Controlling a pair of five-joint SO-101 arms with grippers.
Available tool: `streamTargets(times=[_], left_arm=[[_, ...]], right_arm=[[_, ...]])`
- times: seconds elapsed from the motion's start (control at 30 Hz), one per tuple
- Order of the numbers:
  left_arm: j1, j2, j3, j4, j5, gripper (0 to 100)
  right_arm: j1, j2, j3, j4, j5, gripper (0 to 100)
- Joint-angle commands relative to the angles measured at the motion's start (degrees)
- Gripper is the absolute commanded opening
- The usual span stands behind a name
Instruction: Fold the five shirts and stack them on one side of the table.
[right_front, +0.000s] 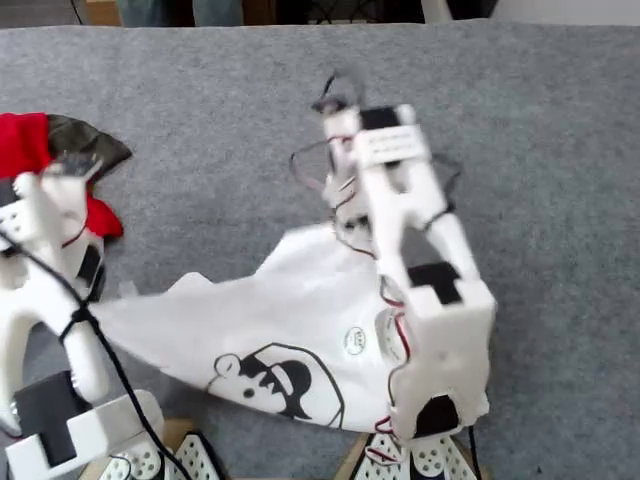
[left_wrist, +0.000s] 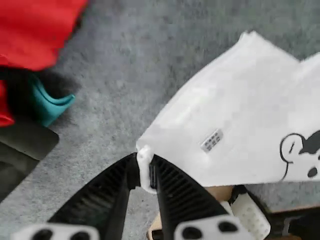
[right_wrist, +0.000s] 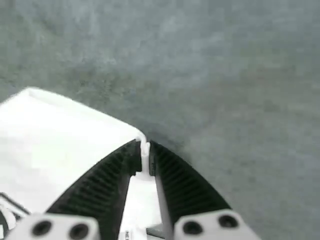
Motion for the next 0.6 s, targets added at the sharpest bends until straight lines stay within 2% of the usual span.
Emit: streamTargets(times=[0.0,0.13,0.2,0.4,0.57], left_arm=[[6.99,-0.97,-15.69,0.62,9.41,3],[12.00,-0.97,-34.15,2.81,19.96,3],[13.23,-0.97,-43.12,3.96,22.95,3],[13.49,-2.81,-61.58,3.96,24.70,3],[13.93,-12.04,-63.69,3.96,24.62,3]], right_arm=[[3.96,-14.20,-10.15,3.78,-0.09,1.4],[7.65,-26.33,-19.21,5.45,-0.09,1.4],[9.32,-31.78,-23.08,5.36,0.18,1.4],[11.52,-41.89,-34.33,4.04,-0.18,1.4],[11.52,-47.08,-42.07,0.18,-0.18,1.4]])
